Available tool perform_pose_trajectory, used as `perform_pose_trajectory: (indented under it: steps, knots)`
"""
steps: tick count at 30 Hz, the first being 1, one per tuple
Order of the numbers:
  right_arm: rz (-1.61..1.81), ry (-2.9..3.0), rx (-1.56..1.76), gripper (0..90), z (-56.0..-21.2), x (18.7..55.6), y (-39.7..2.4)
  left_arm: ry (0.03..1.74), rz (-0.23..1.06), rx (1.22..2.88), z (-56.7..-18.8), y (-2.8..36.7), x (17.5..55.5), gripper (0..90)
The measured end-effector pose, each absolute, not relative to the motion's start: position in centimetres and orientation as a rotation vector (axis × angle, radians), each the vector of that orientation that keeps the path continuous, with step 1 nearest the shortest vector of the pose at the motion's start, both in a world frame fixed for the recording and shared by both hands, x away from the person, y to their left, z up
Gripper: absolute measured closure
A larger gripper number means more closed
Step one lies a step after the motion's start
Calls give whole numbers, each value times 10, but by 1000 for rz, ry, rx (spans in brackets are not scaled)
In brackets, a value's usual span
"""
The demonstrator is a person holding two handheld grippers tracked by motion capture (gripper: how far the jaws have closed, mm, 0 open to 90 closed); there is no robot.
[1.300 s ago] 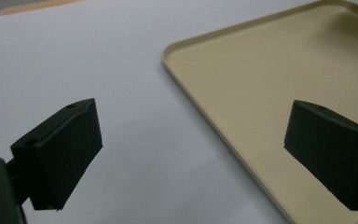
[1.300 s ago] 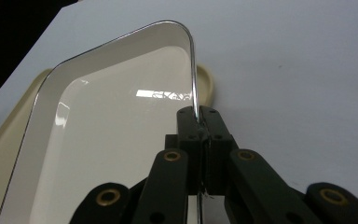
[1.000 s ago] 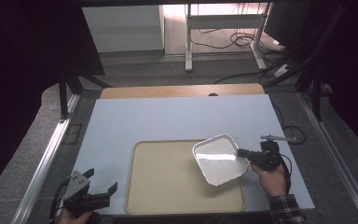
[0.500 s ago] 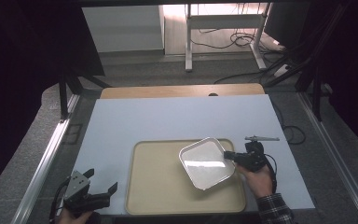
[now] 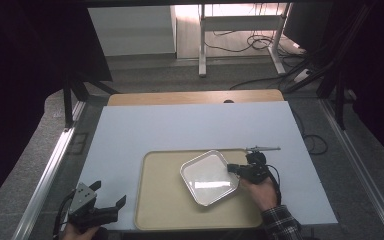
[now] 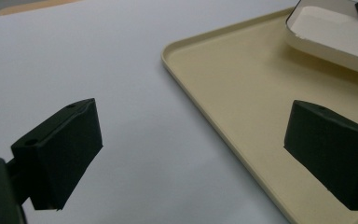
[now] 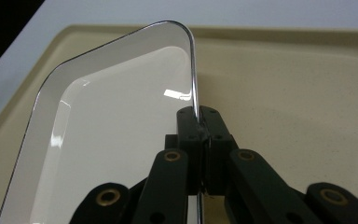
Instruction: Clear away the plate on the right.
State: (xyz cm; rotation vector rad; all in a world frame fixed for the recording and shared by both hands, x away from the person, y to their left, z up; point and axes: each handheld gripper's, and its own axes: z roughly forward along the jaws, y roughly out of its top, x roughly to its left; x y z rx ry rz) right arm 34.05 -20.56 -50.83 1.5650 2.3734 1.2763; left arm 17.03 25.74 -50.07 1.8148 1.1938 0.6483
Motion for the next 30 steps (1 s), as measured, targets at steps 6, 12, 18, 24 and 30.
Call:
perform_pose_trajectory:
  steps: [6, 12, 18, 24, 30]
  knots:
    - [1249, 2377, 1565, 886, -513, 342, -202, 1194, 648, 1815, -501, 257, 170, 38]
    - [1214, 2382, 1564, 881, -517, 344, -202, 1191, 649, 1817, -501, 257, 170, 39]
    - [1190, 2392, 1473, 758, -514, 343, -206, 1189, 649, 1819, -501, 257, 170, 40]
    - [1212, 2411, 1365, 795, -506, 335, -211, 1189, 649, 1820, -501, 257, 170, 40]
    - [1265, 2449, 1304, 900, -499, 321, -217, 1189, 650, 1822, -501, 257, 170, 40]
